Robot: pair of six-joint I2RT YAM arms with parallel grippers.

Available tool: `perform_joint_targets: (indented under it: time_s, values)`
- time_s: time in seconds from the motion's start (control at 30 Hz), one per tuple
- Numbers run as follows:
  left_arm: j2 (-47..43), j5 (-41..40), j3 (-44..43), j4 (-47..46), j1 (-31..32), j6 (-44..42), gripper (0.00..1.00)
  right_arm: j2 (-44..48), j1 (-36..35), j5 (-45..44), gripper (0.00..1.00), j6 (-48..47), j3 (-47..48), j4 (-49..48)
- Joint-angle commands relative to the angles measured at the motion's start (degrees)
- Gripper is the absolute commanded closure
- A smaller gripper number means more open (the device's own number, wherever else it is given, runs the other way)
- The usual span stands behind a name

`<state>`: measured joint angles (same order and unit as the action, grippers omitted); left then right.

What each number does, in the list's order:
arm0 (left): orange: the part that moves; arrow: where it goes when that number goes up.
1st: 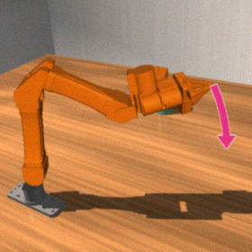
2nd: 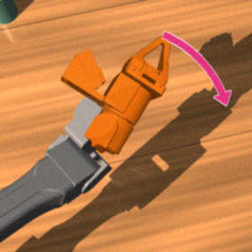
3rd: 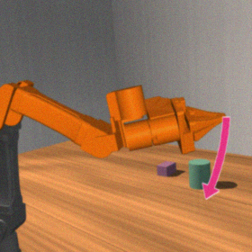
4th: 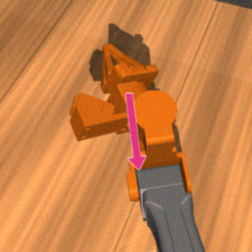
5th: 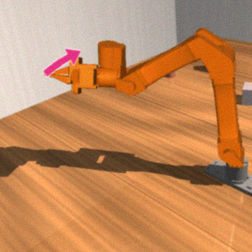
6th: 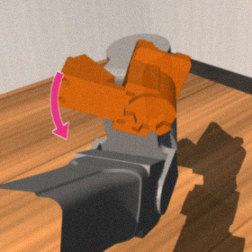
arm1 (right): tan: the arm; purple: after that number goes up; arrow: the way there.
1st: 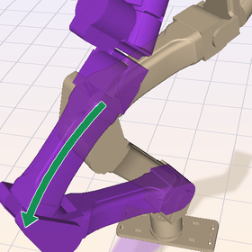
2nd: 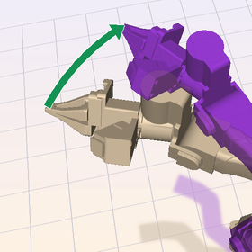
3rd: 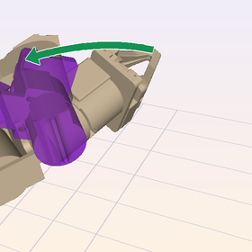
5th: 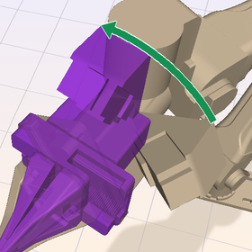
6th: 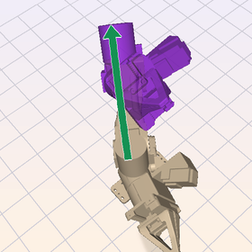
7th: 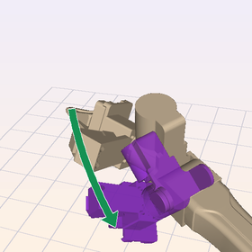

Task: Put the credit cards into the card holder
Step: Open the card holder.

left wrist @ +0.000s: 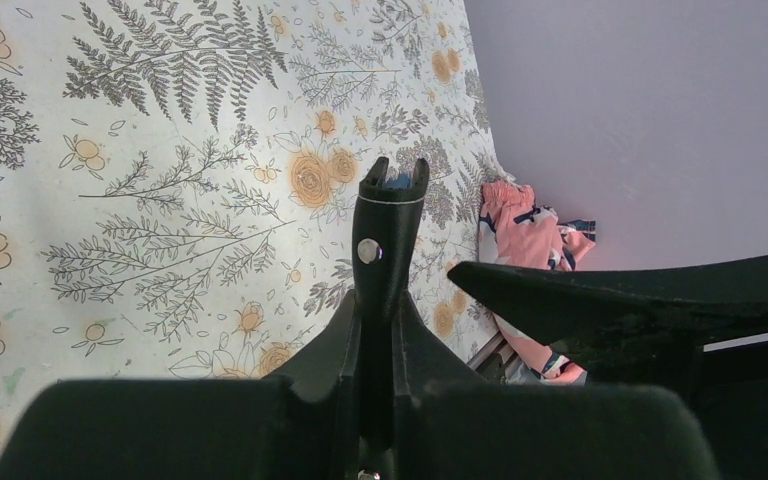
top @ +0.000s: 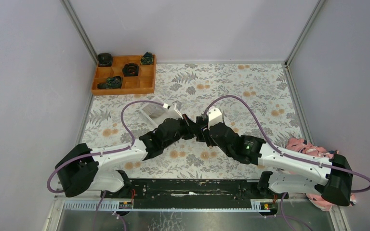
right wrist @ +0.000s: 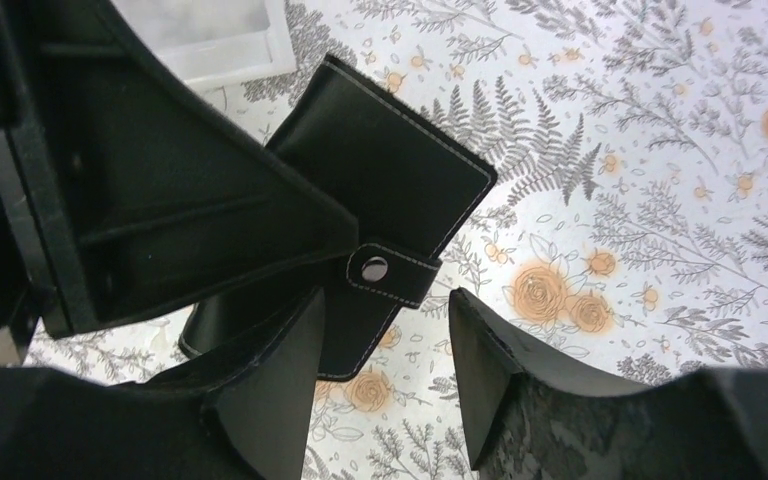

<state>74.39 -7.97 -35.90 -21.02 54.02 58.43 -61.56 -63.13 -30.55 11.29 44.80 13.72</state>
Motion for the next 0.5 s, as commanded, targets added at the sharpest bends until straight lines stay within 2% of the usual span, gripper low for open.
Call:
perform_joint_targets:
  time_s: [0.0,0.47]
  values:
    - [-0.69,0.24,-0.63,-2.32,0.49,1.27,1.0,-0.49,-0.62,-5.56,0.44,-1.98,0.43,-4.93]
    - [-1.83,2.71,0.57,-6.07,0.56,4.76,1.0,-4.88,-0.76,-6.71,0.47,-2.12,-0.32,-5.34]
